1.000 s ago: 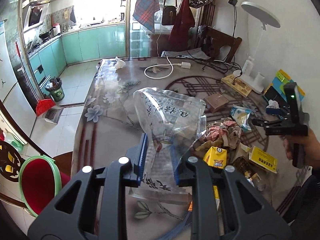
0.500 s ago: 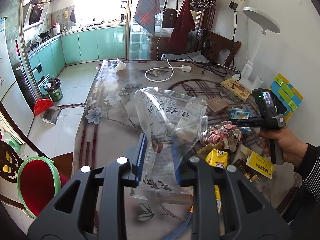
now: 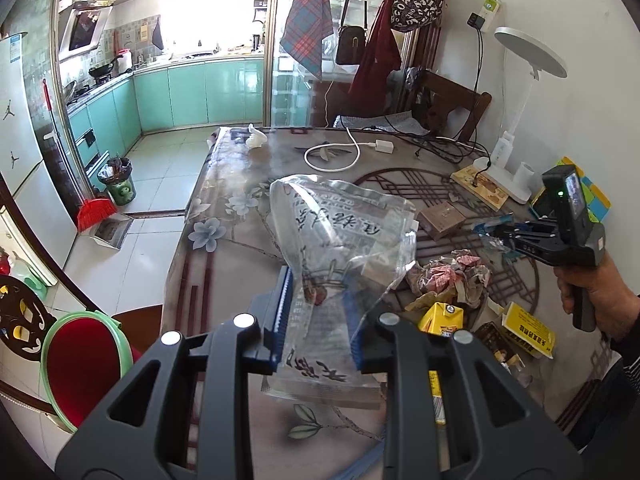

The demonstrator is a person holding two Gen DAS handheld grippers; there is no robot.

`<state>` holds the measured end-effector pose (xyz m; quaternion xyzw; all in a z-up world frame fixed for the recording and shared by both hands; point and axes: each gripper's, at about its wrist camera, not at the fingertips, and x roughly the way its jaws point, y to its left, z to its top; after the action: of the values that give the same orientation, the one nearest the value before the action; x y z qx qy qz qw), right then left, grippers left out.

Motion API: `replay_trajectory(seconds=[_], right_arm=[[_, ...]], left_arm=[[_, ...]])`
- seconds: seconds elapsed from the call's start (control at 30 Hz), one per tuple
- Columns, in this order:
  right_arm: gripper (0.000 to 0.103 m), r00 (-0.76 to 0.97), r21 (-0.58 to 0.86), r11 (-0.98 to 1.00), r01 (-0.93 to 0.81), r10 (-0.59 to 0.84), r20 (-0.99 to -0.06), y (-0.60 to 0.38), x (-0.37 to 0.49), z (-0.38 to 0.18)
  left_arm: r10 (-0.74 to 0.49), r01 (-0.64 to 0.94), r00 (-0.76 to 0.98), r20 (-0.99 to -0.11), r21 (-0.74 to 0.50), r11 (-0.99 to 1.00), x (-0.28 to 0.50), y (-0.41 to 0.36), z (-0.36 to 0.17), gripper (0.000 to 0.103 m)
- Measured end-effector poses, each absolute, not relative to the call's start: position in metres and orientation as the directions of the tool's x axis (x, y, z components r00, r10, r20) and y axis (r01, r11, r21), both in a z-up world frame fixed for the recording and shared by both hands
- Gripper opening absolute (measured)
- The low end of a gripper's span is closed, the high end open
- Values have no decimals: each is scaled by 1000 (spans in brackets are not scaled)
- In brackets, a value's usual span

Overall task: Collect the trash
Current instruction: 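Lift the plastic bag with the left tool while the right tool grasps a blue wrapper, then carry the bag and wrapper over the red bin and open both tools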

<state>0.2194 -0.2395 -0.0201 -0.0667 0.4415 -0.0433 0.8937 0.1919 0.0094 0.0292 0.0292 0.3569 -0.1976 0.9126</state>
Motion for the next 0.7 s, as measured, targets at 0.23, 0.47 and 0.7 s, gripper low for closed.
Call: replay_trajectory(seconds=[0.23, 0.47, 0.7], right_arm=[[12, 718, -153, 985, -74, -53, -694, -176, 194, 41], [12, 753, -107, 972, -210, 90, -652, -88, 191, 74], [12, 728, -60, 941, -333, 217, -650, 10, 202, 73]], left_arm=[[-318, 326, 708, -630, -108, 939, 184, 43, 44, 25], [-255, 233, 747, -614, -118, 965, 178, 99, 54, 25], [-135, 93, 761, -634, -98, 991, 177, 176, 47, 24]])
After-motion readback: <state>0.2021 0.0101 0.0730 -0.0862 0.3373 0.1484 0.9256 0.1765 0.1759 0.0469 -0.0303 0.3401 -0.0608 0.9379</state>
